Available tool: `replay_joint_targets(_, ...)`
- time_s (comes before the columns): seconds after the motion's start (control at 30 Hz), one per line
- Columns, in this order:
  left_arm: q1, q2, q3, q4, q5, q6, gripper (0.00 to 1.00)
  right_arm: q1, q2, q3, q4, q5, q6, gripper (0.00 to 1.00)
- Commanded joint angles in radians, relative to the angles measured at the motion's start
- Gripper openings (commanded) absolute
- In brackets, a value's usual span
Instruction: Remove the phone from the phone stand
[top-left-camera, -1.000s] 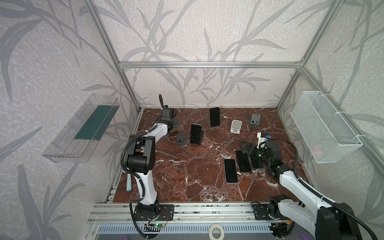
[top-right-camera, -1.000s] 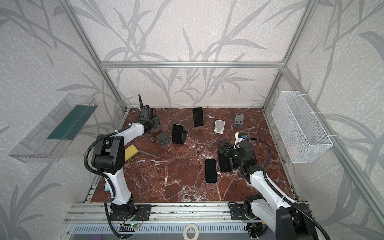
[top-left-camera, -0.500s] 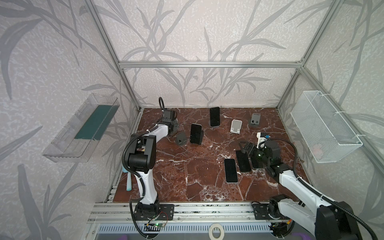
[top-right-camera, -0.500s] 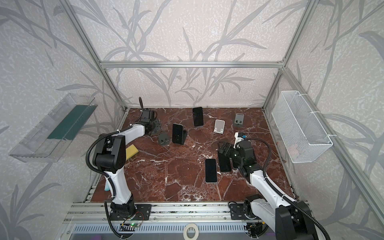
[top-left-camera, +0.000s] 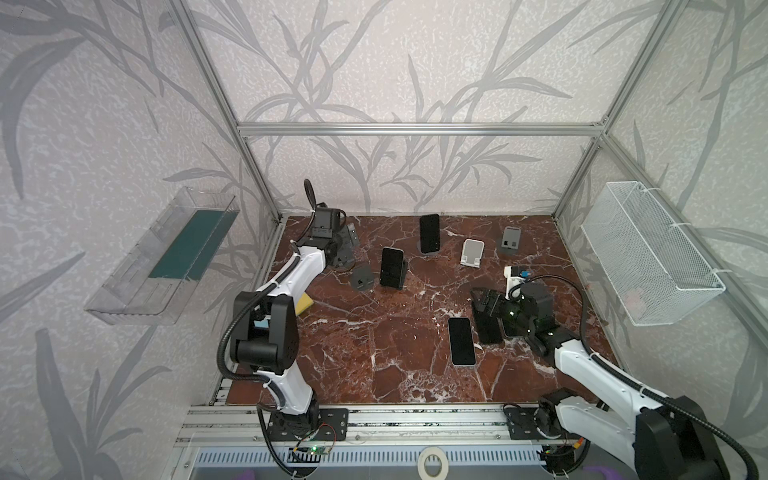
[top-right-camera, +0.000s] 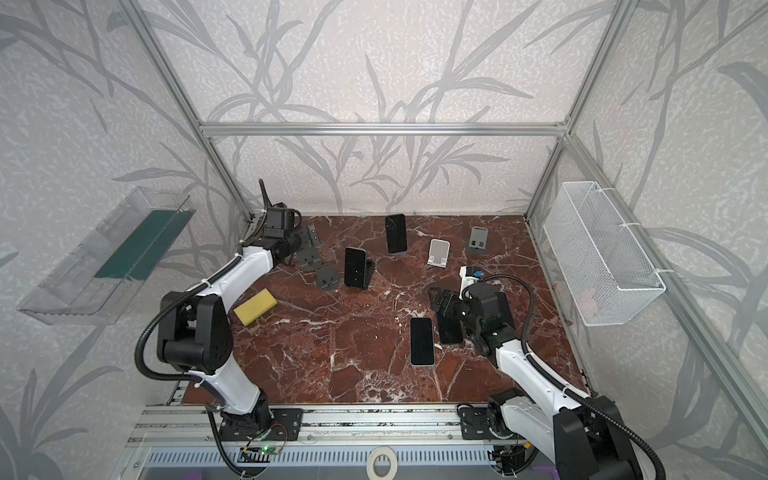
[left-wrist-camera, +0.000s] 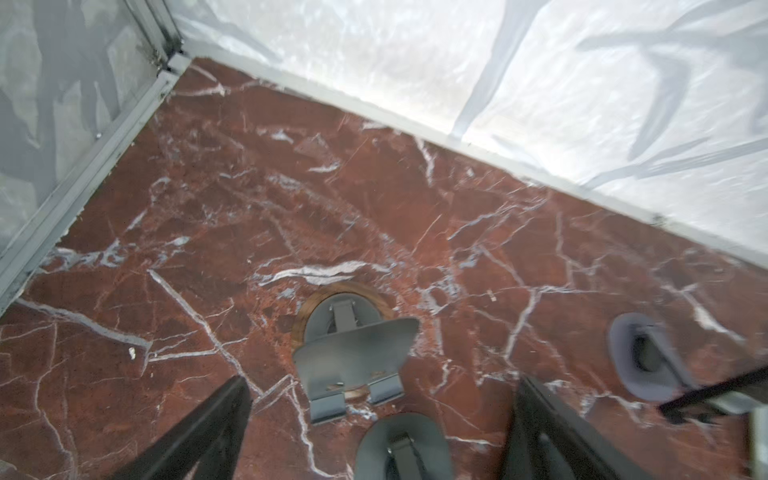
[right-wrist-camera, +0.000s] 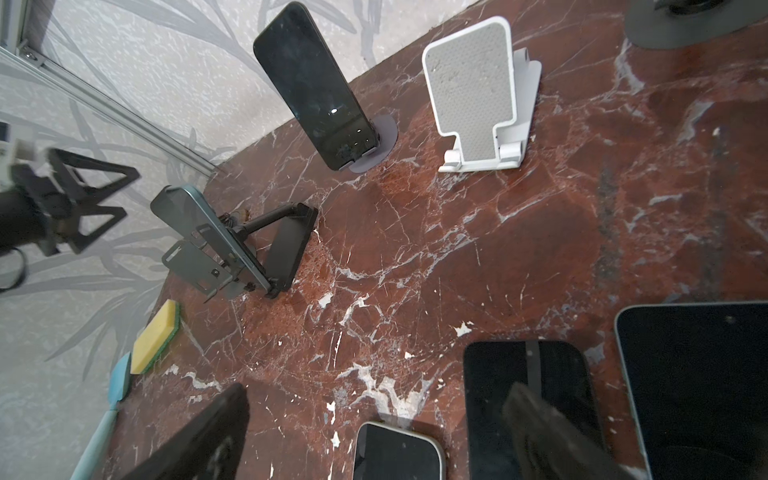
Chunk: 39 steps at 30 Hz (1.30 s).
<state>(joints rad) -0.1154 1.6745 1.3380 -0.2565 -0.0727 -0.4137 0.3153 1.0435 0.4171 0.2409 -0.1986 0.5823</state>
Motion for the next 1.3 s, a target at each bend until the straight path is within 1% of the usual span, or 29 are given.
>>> replay_joint_targets(0.0,0.001,-0.121,0.005,-0.046,0.077,-0.063,0.99,0.036,-0.001,-0.025,0.060,0.077,-0.039,0.96)
replay_joint_targets(0.07,-0.005,-0.201,-0.040,-0.021,0.131,-0.101,0.99,0.056,-0.008,-0.046,0.095,0.113,-0.041,0.96)
replay_joint_targets(0.13,-0.012,-0.282,-0.105,0.035,0.215,-0.121,0.97,0.074,-0.014,-0.070,0.133,0.145,-0.037,0.96)
replay_joint_targets(0.2,-0.015,-0.355,-0.188,0.129,0.337,-0.140,0.99,0.089,-0.014,-0.091,0.176,0.172,-0.035,0.96)
replay_joint_targets(0.27,-0.017,-0.409,-0.274,0.230,0.406,-0.160,0.99,0.097,-0.013,-0.100,0.195,0.178,-0.036,0.96)
replay_joint_targets(0.37,-0.017,-0.448,-0.363,0.356,0.466,-0.148,0.99,0.104,-0.014,-0.107,0.212,0.198,-0.067,0.96)
replay_joint_targets(0.43,-0.017,-0.433,-0.387,0.406,0.519,-0.140,0.92,0.104,-0.027,-0.116,0.202,0.244,-0.075,0.96)
replay_joint_targets(0.47,-0.018,-0.420,-0.386,0.402,0.523,-0.148,0.90,0.104,-0.035,-0.120,0.197,0.261,-0.070,0.96)
replay_joint_targets(0.53,-0.033,-0.373,-0.352,0.320,0.502,-0.138,0.85,0.105,-0.040,-0.123,0.190,0.269,-0.068,0.96)
replay_joint_targets(0.6,-0.084,-0.337,-0.307,0.225,0.449,-0.058,0.85,0.105,-0.035,-0.121,0.191,0.269,-0.064,0.96)
replay_joint_targets(0.63,-0.125,-0.326,-0.286,0.181,0.397,0.005,0.85,0.104,-0.027,-0.120,0.194,0.268,-0.063,0.96)
replay_joint_targets(0.73,-0.245,-0.295,-0.237,0.118,0.217,0.154,0.89,0.104,-0.006,-0.112,0.198,0.255,-0.061,0.96)
replay_joint_targets(0.83,-0.295,-0.241,-0.173,0.072,0.133,0.218,0.95,0.105,0.005,-0.104,0.195,0.246,-0.061,0.96)
replay_joint_targets(0.93,-0.323,-0.177,-0.114,0.020,0.080,0.256,0.99,0.104,0.004,-0.102,0.187,0.251,-0.062,0.96)
replay_joint_targets(1.1,-0.363,-0.098,-0.076,-0.001,-0.001,0.286,0.99,0.106,0.000,-0.099,0.177,0.258,-0.062,0.97)
replay_joint_targets(1.27,-0.369,-0.057,-0.084,0.033,-0.005,0.267,0.99,0.107,-0.005,-0.094,0.155,0.270,-0.059,0.98)
